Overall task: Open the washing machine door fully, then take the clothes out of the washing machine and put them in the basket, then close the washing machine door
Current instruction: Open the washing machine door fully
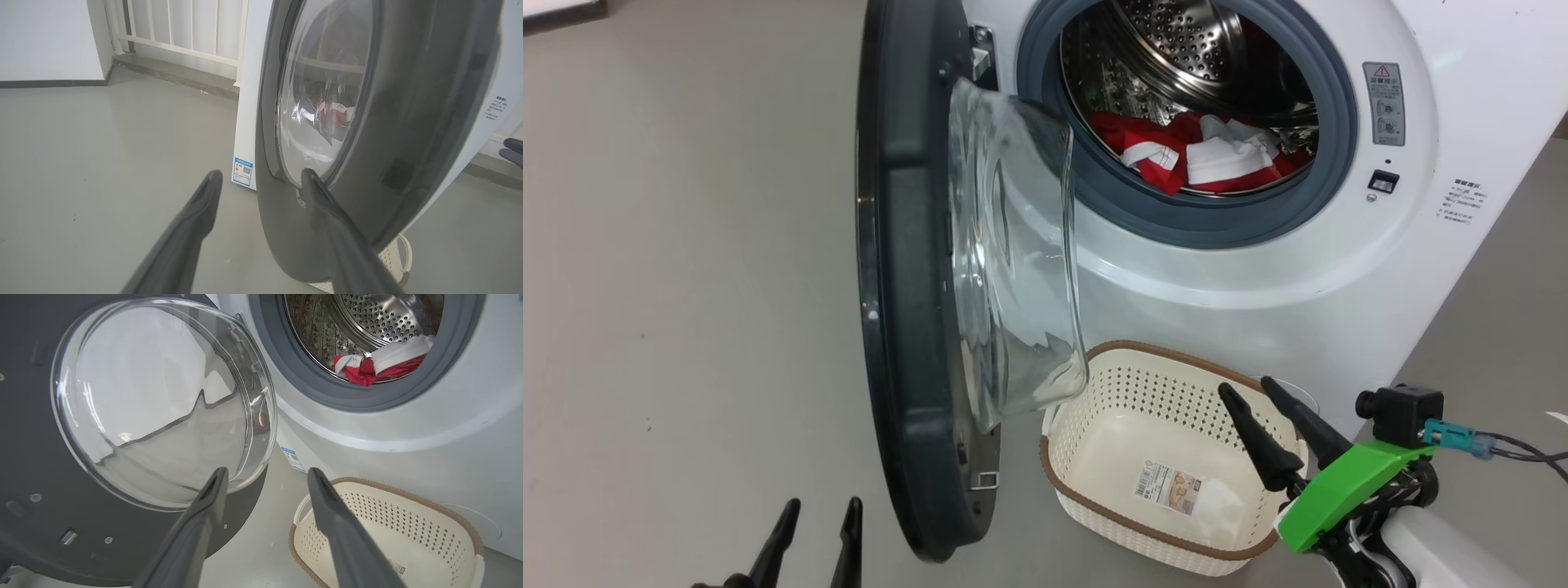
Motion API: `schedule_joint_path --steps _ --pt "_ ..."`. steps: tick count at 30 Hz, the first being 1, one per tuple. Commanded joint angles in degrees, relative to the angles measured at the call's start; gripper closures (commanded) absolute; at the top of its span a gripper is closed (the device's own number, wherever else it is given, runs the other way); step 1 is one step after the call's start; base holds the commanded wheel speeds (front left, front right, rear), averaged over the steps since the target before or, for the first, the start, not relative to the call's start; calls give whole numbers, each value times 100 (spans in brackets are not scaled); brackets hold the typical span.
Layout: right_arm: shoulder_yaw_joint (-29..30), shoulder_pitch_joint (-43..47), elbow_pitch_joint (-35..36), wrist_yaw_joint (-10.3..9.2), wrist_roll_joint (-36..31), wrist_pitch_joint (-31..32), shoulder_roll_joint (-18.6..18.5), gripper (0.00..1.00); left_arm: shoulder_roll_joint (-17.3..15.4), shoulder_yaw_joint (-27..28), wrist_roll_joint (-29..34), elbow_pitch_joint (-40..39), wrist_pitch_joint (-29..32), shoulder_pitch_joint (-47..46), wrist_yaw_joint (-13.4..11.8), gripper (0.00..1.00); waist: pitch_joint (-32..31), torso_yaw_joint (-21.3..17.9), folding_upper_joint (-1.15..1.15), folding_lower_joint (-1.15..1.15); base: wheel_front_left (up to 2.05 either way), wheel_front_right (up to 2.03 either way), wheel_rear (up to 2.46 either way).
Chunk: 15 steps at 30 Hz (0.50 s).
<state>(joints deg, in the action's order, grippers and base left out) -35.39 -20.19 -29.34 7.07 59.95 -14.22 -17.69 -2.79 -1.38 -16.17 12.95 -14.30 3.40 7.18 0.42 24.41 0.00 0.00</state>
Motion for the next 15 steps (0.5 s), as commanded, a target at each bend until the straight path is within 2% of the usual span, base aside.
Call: schedule_joint_path --steps 1,11,15 --pt "31 133 150 42 -204 -75 53 0 -68 199 33 -126 -70 -90 31 0 3 0 0 0 0 0 0" --pt "1545 836 875 42 -2725 -77 661 0 -63 174 28 -124 -70 -133 31 0 30 56 0 0 0 0 0" --pt "1857 1160 962 42 -3237 -77 896 0 -60 142 24 -112 -70 -149 31 0 38 83 0 0 0 0 0"
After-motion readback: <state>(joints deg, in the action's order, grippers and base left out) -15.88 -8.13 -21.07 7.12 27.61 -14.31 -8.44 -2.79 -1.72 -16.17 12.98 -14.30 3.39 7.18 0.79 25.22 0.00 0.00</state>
